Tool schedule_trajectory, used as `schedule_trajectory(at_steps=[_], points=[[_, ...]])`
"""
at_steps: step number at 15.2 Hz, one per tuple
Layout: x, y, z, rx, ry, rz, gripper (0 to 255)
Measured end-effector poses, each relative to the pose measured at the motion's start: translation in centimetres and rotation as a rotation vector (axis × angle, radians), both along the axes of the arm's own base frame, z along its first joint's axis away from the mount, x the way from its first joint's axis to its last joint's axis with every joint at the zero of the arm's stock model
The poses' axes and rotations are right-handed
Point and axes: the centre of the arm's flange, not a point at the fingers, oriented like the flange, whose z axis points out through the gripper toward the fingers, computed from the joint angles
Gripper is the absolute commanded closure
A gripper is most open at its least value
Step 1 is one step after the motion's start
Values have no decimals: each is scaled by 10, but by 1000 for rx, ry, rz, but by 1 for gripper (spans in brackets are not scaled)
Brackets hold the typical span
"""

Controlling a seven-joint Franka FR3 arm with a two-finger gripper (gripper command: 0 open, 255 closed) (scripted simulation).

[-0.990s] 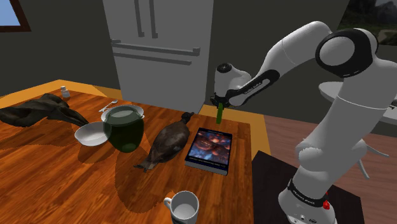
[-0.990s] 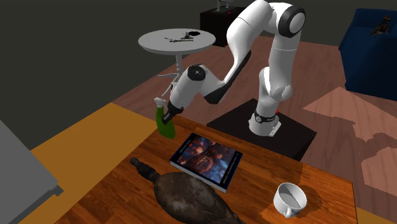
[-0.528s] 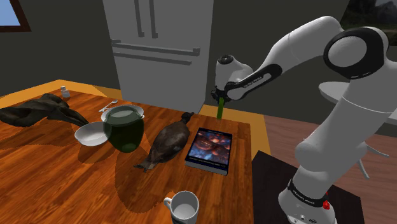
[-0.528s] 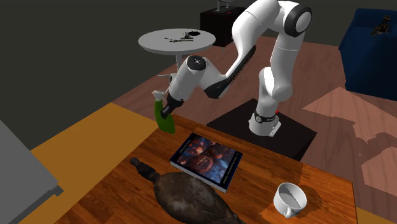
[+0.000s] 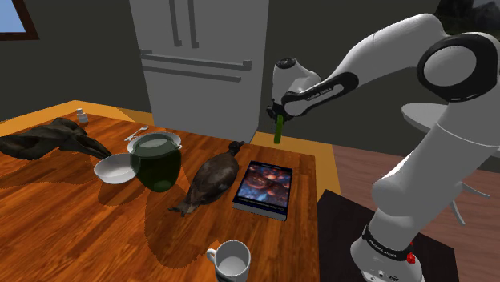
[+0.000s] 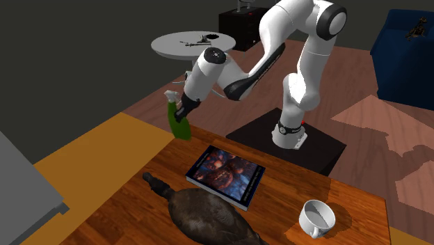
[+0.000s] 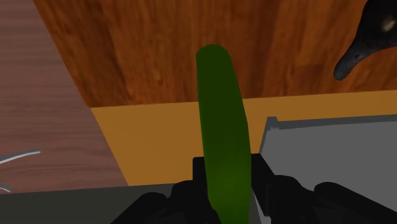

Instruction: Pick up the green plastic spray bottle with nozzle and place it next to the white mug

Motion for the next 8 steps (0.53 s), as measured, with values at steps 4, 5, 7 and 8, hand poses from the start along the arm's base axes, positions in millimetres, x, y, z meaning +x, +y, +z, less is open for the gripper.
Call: schedule_trajectory(at_steps=[4,5,7,8], points=[[1,-1,21,0,0,0,255],[1,-1,26,0,0,0,255],[0,0,38,0,0,0,255],[1,-1,43,0,0,0,255]])
